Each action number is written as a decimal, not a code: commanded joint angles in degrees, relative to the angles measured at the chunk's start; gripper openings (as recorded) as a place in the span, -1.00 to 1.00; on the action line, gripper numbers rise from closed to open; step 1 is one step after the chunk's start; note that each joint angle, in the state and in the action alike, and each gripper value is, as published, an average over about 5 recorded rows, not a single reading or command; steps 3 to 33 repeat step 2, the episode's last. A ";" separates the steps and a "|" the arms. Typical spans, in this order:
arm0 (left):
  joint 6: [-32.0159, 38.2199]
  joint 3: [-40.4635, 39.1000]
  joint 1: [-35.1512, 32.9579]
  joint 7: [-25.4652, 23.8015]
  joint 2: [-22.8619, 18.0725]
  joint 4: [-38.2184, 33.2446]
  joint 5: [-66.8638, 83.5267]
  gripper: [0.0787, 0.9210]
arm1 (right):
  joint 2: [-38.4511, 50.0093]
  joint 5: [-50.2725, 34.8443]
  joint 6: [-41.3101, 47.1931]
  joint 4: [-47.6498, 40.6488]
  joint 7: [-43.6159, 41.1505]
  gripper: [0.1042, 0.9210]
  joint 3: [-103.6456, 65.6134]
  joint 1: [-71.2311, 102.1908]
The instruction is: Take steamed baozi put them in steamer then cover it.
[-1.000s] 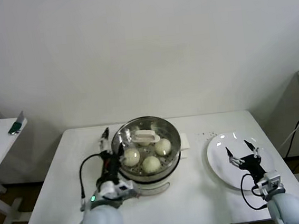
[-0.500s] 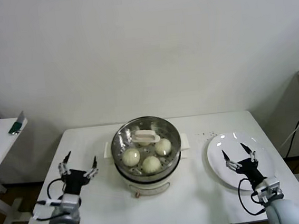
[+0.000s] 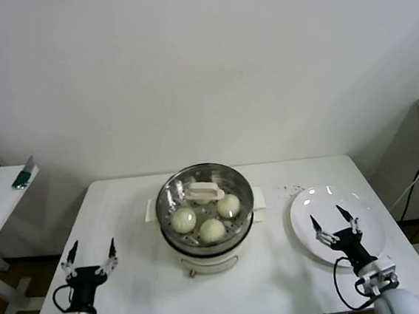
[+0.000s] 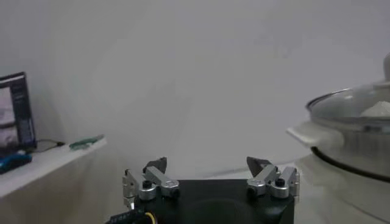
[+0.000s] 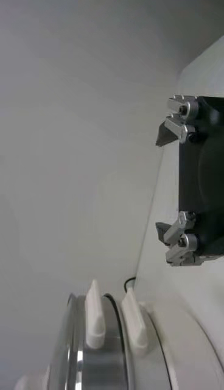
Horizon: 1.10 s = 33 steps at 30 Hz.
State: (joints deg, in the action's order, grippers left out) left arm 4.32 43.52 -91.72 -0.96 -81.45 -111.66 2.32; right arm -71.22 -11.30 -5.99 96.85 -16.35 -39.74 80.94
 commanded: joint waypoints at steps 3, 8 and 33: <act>6.29 2.51 -2.08 -0.31 -1.75 3.34 4.31 0.77 | -0.29 0.16 -0.88 0.20 -0.55 0.76 0.07 0.34; 6.29 2.51 -2.08 -0.31 -1.75 3.34 4.31 0.77 | -0.29 0.16 -0.88 0.20 -0.55 0.76 0.07 0.34; 6.29 2.51 -2.08 -0.31 -1.75 3.34 4.31 0.77 | -0.29 0.16 -0.88 0.20 -0.55 0.76 0.07 0.34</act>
